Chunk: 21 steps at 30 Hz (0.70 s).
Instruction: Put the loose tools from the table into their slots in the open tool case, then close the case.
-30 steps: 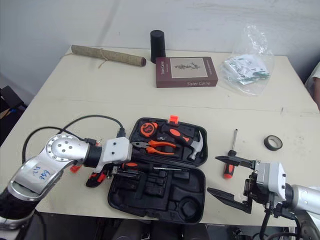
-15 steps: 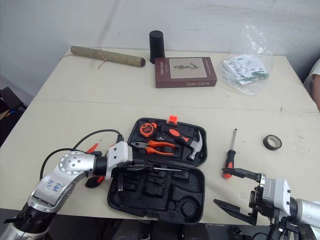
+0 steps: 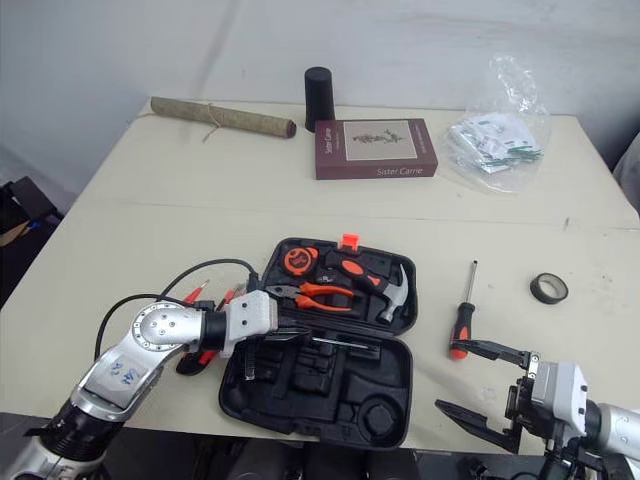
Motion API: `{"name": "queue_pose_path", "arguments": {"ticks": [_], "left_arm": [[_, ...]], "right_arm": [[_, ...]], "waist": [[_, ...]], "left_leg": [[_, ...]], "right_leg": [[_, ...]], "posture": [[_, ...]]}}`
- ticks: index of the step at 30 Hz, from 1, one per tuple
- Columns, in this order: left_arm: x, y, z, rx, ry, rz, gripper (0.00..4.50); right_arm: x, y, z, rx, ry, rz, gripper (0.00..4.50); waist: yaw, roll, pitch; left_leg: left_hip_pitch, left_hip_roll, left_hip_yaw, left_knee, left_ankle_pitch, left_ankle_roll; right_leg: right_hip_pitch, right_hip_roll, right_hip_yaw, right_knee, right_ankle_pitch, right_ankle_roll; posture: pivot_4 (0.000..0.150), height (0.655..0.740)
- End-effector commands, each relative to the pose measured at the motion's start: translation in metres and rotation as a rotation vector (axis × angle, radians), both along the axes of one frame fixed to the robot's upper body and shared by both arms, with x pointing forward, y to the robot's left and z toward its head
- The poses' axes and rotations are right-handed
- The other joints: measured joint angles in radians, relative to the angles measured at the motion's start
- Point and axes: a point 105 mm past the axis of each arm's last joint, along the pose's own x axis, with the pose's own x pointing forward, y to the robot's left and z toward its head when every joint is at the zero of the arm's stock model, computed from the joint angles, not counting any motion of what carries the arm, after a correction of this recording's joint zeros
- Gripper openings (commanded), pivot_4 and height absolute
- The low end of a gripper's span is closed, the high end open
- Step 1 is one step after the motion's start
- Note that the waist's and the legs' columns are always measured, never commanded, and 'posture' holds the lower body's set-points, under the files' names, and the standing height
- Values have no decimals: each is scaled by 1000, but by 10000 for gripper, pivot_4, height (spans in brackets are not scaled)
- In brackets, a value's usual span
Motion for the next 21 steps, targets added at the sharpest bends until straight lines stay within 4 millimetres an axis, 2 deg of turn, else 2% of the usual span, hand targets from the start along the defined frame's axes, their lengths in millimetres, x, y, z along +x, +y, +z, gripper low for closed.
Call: {"name": "queue_pose_path", "arguments": {"ticks": [1, 4, 9, 14, 16, 18, 21], "left_arm": [[-10, 6, -58, 134, 188, 40, 824], [-14, 8, -75, 217, 194, -8, 824], [-25, 7, -91, 271, 254, -58, 824], [-38, 17, -111, 373, 285, -104, 824], [-41, 22, -118, 411, 305, -89, 824], [-40, 32, -125, 508, 302, -73, 824], [-33, 33, -122, 551, 290, -52, 824]], "right_arm": [[-1, -3, 1, 1, -30, -8, 45000], [0, -4, 0, 2, -34, -14, 45000], [2, -3, 0, 2, -42, -21, 45000], [5, 2, 4, 3, -51, -27, 45000], [6, 5, 7, 6, -57, -31, 45000], [8, 7, 9, 6, -63, -35, 45000], [10, 9, 10, 5, -66, -40, 45000]], "waist": [[2, 4, -5], [2, 7, -10], [1, 20, -23], [1, 22, -31], [0, 22, -33], [0, 22, -42], [0, 23, -45]], "left_leg": [[2, 0, 0, 0, -1, 0], [14, 2, 0, -1, -11, 5], [16, 3, 0, -1, -15, 7], [17, 3, 0, -1, -16, 8], [25, 4, 0, -5, -19, 8], [33, 4, 1, -12, -22, 3], [44, 4, 0, -19, -22, 2]], "right_leg": [[2, 0, 0, -1, 0, 0], [16, -1, 0, -5, 0, 0], [20, -1, 0, -10, 0, 0], [22, -2, 1, -12, -1, 0], [33, -2, 1, -17, -1, -1], [35, -2, 1, -23, -2, -1], [46, -2, 1, -29, -4, -6]], "posture": [[1500, 7400], [1500, 7400], [1500, 7400], [1500, 7400], [1500, 7400], [1500, 7400], [1500, 7400]]}}
